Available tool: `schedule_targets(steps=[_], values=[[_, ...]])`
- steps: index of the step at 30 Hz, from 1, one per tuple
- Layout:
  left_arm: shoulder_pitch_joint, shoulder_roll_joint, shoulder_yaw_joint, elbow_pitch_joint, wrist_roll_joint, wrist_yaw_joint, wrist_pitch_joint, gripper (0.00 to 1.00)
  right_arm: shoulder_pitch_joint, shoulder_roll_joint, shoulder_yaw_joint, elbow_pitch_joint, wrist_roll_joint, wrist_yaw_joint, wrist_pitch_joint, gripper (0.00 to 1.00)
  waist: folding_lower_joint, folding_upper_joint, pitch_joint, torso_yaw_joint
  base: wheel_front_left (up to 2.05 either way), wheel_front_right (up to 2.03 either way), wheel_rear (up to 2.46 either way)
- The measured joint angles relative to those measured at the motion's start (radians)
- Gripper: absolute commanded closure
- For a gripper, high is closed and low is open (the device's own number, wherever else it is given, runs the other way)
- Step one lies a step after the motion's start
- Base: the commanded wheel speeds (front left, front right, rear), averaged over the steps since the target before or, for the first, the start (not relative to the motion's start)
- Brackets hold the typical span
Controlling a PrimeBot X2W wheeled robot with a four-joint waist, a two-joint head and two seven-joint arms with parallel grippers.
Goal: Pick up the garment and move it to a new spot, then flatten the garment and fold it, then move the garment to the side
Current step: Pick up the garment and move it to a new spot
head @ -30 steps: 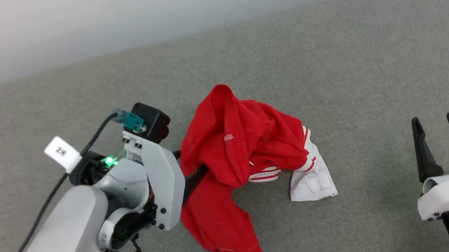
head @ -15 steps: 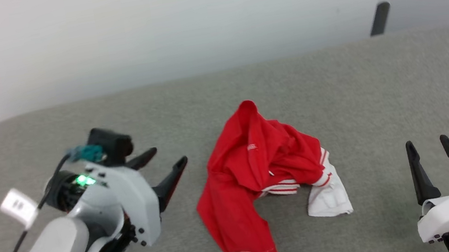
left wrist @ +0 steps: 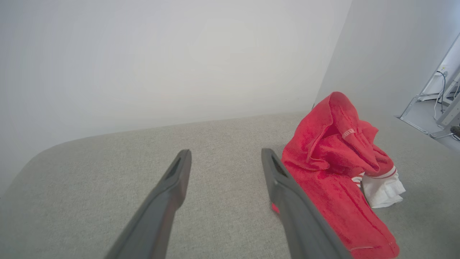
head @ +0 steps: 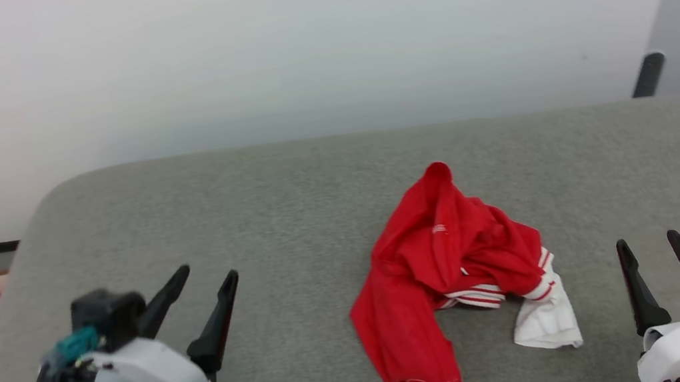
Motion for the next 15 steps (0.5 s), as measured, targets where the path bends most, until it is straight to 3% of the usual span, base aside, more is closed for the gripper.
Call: schedule_targets(steps=[15], values=[[0.184, 0.027, 0.107, 0.006, 0.011, 0.058, -0.251, 0.00, 0.042, 0.002, -0.031, -0.001, 0.009, 0.000, -0.001, 0.00, 0.0000, 0.0000, -0.062, 0.091, 0.00, 0.00, 0.00]])
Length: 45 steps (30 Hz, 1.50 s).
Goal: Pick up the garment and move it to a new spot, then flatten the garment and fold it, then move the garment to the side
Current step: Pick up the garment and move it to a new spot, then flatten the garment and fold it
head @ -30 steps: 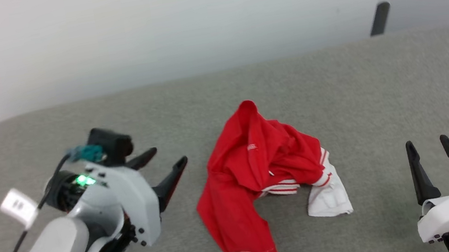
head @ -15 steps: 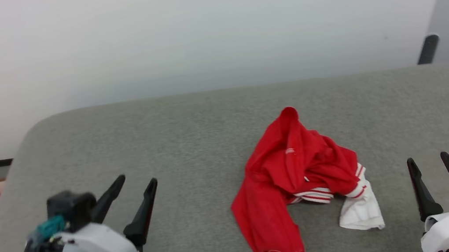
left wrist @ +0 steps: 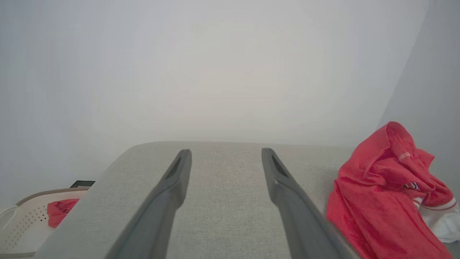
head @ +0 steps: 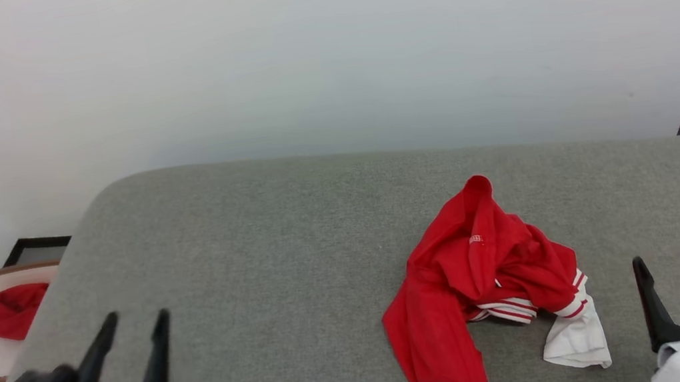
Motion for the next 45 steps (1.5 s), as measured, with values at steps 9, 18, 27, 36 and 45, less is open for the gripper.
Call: schedule_targets(steps=[9, 18, 27, 36, 45], values=[[0.073, -0.006, 0.082, 0.031, 0.017, 0.013, -0.060, 0.00, 0.057, 0.016, -0.054, -0.011, -0.005, 0.000, -0.010, 0.00, 0.0000, 0.0000, -0.007, -0.003, 0.00, 0.00, 0.00], [0.096, -0.076, 0.172, 0.021, 0.105, -0.016, -0.066, 0.00, 0.082, 0.027, -0.076, -0.022, -0.010, 0.000, -0.013, 0.00, 0.0000, 0.0000, -0.002, -0.021, 0.00, 0.00, 0.00], [0.112, -0.136, 0.243, 0.028, 0.198, -0.075, -0.066, 0.00, 0.096, 0.034, -0.079, -0.027, -0.013, 0.000, -0.011, 0.00, 0.0000, 0.0000, 0.000, -0.035, 0.00, 0.00, 0.00], [0.115, -0.178, 0.283, 0.036, 0.248, -0.109, -0.066, 0.00, 0.096, 0.037, -0.077, -0.028, -0.017, 0.000, -0.011, 0.00, 0.0000, 0.0000, 0.008, -0.048, 0.00, 0.00, 0.00], [0.109, -0.198, 0.318, 0.048, 0.264, -0.126, -0.066, 0.00, 0.094, 0.038, -0.035, -0.029, -0.010, 0.000, 0.029, 0.00, 0.0000, 0.0000, 0.020, -0.048, 0.00, 0.00, 0.00]])
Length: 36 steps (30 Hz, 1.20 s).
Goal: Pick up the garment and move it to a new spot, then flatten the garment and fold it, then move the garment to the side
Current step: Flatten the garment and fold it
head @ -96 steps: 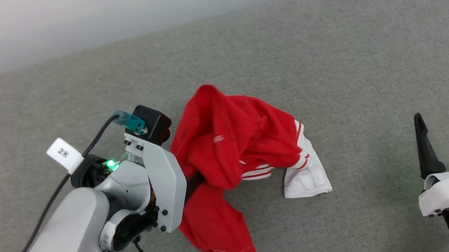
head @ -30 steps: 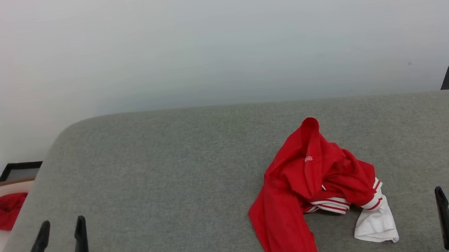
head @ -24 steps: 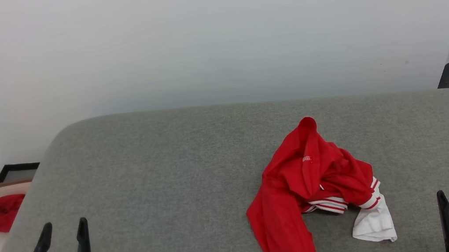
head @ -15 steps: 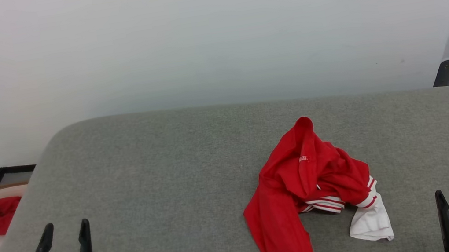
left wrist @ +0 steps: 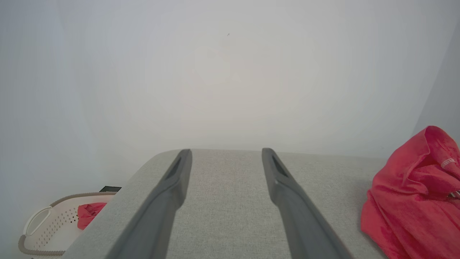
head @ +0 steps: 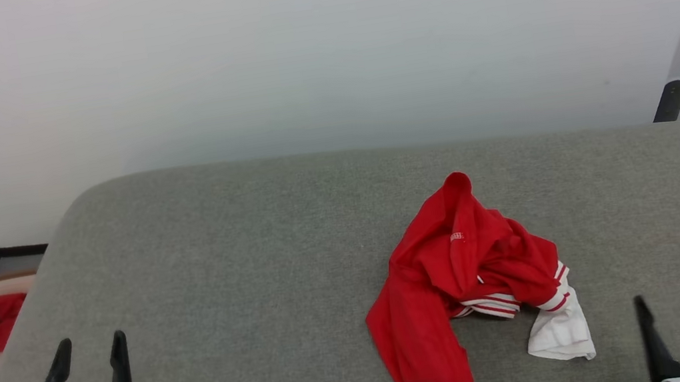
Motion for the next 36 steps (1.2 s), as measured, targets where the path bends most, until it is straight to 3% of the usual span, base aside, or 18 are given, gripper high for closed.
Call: schedule_targets(steps=[16, 32, 33, 34, 35, 36], values=[[-0.038, -0.015, -0.024, 0.002, 0.028, -0.012, 0.000, 0.00, -0.051, -0.053, 0.095, 0.032, 0.072, 0.000, 0.309, 0.00, 0.0000, 0.0000, 0.064, 0.063, 0.00, 0.00, 0.00], [-0.117, -0.049, -0.040, 0.029, 0.035, -0.016, 0.000, 0.00, -0.190, -0.040, 0.075, 0.171, 0.074, 0.000, 0.543, 0.00, 0.0000, 0.0000, 0.160, 0.125, 0.00, 0.00, 0.00], [-0.119, -0.049, -0.040, 0.031, 0.035, -0.016, 0.000, 0.00, -0.200, -0.041, 0.075, 0.178, 0.069, 0.000, 0.559, 0.50, 0.0000, -0.0001, 0.163, 0.126, 0.00, 0.00, 0.00], [-0.120, -0.050, -0.040, 0.033, 0.035, -0.016, 0.000, 0.00, -0.211, -0.042, 0.077, 0.184, 0.064, 0.000, 0.574, 0.93, 0.0000, 0.0000, 0.165, 0.127, 0.00, 0.00, 0.00], [-0.121, -0.050, -0.040, 0.035, 0.035, -0.016, 0.000, 0.00, -0.220, -0.045, 0.080, 0.189, 0.061, 0.000, 0.585, 1.00, 0.0000, 0.0000, 0.166, 0.127, 0.00, 0.00, 0.00], [-0.123, -0.051, -0.040, 0.037, 0.034, -0.016, 0.000, 0.00, -0.229, -0.049, 0.084, 0.194, 0.059, 0.000, 0.596, 1.00, 0.0000, 0.0000, 0.167, 0.127, 0.00, 0.00, 0.00]])
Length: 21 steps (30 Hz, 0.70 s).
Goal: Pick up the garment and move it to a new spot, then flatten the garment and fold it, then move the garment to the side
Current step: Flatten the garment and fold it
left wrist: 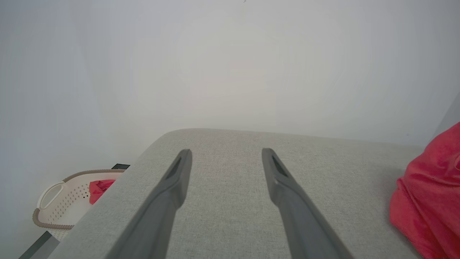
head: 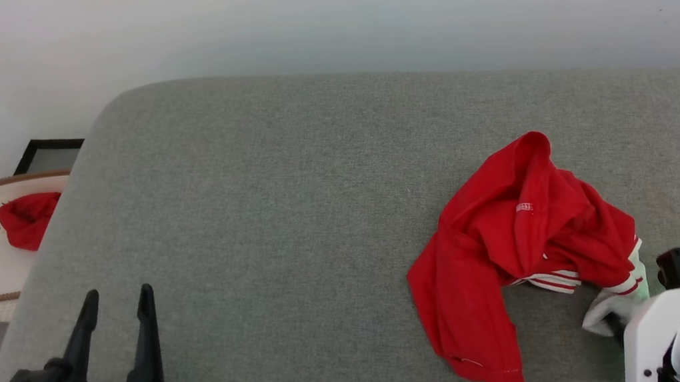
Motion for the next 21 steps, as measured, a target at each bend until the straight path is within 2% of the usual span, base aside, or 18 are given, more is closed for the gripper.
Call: schedule_targets(steps=[9, 21], values=[[-0.006, 0.003, 0.002, 0.005, -0.005, -0.001, 0.000, 0.00, -0.045, -0.030, 0.045, -0.007, 0.023, 0.000, 0.056, 1.00, 0.0000, 0.0000, -0.005, -0.015, 0.00, 0.00, 0.00], [0.019, 0.017, 0.019, -0.010, -0.008, -0.001, 0.000, 0.00, -0.099, -0.167, 0.011, -0.141, 0.049, 0.000, 0.110, 1.00, 0.0000, 0.0000, -0.038, -0.082, 0.00, 0.00, 0.00]])
